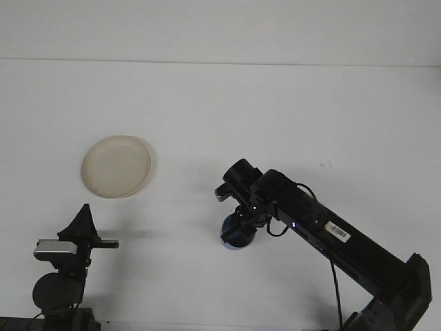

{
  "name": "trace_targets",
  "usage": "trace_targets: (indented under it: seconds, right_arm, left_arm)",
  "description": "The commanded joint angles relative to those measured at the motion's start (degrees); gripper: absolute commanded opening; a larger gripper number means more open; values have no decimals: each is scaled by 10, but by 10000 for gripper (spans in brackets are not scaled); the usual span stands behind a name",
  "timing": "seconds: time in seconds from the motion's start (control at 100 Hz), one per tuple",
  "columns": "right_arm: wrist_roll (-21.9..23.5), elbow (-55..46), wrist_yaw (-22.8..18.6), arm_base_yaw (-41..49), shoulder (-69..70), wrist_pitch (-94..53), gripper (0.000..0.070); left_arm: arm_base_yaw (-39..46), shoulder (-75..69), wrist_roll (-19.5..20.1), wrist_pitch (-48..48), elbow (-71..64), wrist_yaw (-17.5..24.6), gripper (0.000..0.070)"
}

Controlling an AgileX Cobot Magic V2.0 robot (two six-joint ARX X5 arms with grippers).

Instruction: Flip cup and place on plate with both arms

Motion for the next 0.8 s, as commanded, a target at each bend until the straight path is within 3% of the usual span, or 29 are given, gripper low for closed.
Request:
trace_targets:
  seconds: [0.0, 0.26, 0.45, 0.56, 0.7, 0.79]
  right_arm:
    - [-12, 15, 4, 5, 21, -1, 2]
    - [-23, 15, 12, 5, 45, 1, 7]
    - [-24, 15, 12, 9, 46, 4, 113]
    - [-23, 15, 12, 10, 46, 4, 194]
    - [-19, 15, 11, 10, 44, 4, 416]
    - [-17, 20, 12, 10, 41, 3, 494]
  left_arm:
    - [1, 0, 1, 5, -11, 0, 12]
    - [0, 0, 1, 5, -11, 0, 12]
    - [1, 0, 1, 5, -11, 0, 12]
    - [1, 0, 1, 5, -11, 0, 12]
    - [0, 0, 1, 5, -11, 0, 12]
    - [0, 0, 1, 5, -11, 0, 12]
